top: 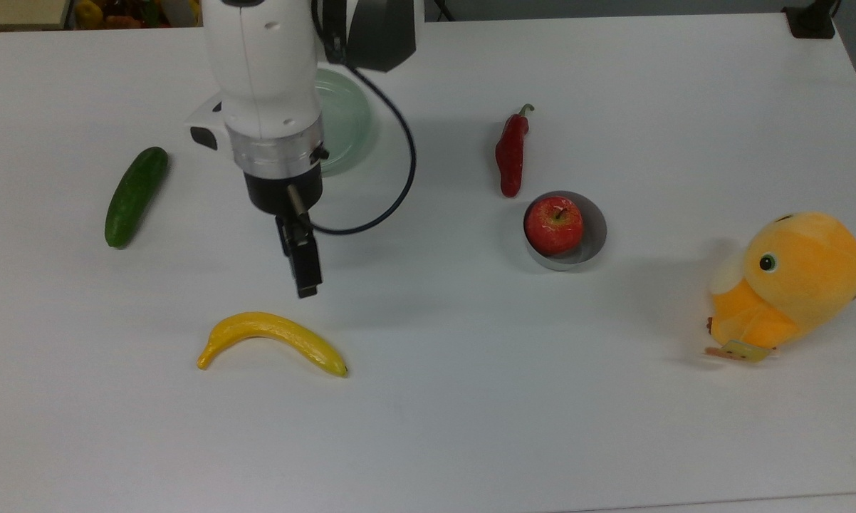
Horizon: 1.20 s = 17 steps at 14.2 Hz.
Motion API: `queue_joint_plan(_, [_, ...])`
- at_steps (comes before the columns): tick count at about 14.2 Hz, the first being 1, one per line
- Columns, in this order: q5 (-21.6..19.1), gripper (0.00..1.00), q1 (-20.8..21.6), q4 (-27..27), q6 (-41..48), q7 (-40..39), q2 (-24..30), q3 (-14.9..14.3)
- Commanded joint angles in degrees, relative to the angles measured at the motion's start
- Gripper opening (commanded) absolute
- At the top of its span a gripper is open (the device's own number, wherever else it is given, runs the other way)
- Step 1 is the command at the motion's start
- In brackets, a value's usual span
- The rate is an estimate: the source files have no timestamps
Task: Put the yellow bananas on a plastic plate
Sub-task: 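Move the open gripper over the yellow banana and lower it, then close the gripper on the middle of the yellow banana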
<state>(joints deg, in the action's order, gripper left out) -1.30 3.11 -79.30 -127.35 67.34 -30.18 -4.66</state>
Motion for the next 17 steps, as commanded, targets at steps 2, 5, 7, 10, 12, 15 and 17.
queue_joint_plan(2, [-0.64, 1.0, -1.52, 1.86, -1.94, 11.22, -4.18, -0.96])
queue_joint_plan(5, [-1.16, 1.0, -2.84, 2.13, -3.69, 13.78, -7.17, -0.87])
queue_joint_plan(7, [-1.34, 1.0, -3.37, 2.22, -4.31, 13.87, -7.96, -0.87])
queue_joint_plan(10, [-1.34, 0.98, -3.72, 2.21, -5.8, 13.79, -9.36, -0.87])
queue_joint_plan(12, [-1.34, 0.93, -3.72, 2.22, -7.38, 13.61, -9.81, -0.87])
queue_joint_plan(15, [-1.08, 0.83, -4.42, 3.88, -8.09, 13.0, -11.82, -0.79])
queue_joint_plan(17, [-0.72, 0.83, -4.43, 4.41, -8.09, 10.37, -13.15, -0.52])
